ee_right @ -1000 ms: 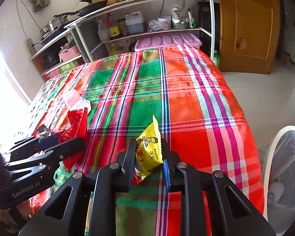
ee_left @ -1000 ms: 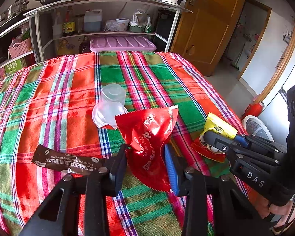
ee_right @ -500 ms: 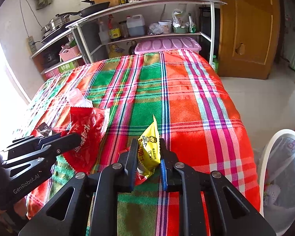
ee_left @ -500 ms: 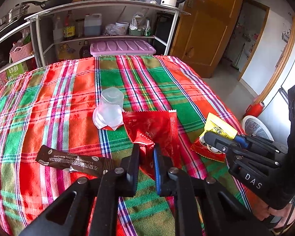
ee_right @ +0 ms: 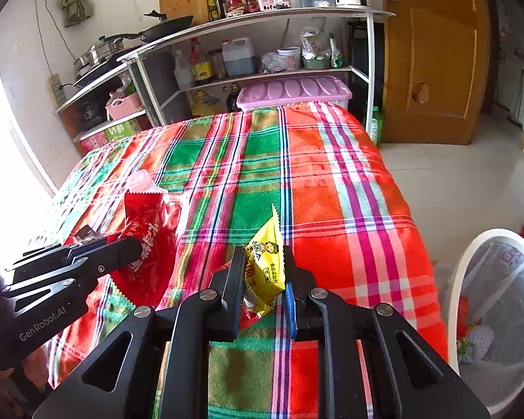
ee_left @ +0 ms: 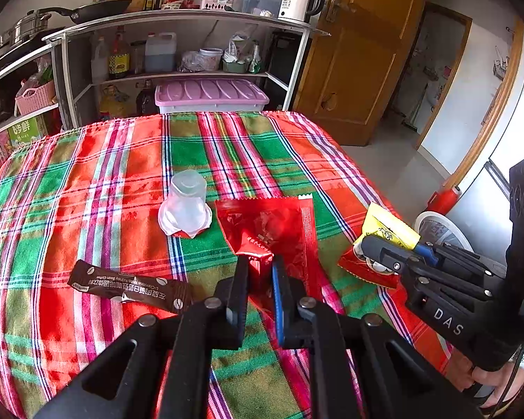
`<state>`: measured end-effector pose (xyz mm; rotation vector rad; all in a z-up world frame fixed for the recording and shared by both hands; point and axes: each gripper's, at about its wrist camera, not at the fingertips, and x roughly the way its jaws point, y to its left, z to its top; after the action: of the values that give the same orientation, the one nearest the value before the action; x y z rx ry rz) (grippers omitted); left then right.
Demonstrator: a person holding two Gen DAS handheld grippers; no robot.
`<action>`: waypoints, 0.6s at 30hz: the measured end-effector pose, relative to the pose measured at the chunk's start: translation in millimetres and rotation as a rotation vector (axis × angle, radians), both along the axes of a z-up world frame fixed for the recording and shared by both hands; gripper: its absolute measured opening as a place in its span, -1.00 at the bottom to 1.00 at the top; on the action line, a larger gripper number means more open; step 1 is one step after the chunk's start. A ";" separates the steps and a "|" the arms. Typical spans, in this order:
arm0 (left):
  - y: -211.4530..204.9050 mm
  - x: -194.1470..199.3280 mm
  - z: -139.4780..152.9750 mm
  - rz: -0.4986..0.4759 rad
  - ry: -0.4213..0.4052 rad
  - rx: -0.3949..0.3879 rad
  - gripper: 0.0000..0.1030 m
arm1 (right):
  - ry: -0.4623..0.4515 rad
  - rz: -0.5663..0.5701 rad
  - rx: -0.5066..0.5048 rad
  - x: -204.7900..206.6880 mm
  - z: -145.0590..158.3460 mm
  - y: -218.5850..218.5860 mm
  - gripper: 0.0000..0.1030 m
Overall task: Collect trash
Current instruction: 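Carry the yellow wrapper and red wrapper in both tools over the bin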
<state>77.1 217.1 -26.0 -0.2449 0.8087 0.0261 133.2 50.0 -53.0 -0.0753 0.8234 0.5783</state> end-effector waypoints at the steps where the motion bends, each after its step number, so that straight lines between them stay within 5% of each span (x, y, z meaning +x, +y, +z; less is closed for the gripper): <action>1: -2.1 -0.7 1.8 -0.001 -0.002 0.001 -0.75 | -0.004 -0.004 0.005 -1.0 2.6 -2.8 -0.62; 18: -80.4 2.8 41.6 -0.140 -0.080 0.054 -0.75 | -0.071 -0.137 0.059 -19.5 38.3 -93.0 -0.62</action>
<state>80.0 136.7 15.6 -0.1368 0.7426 -0.0930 113.7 -43.0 -14.7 0.0143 0.7361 0.4682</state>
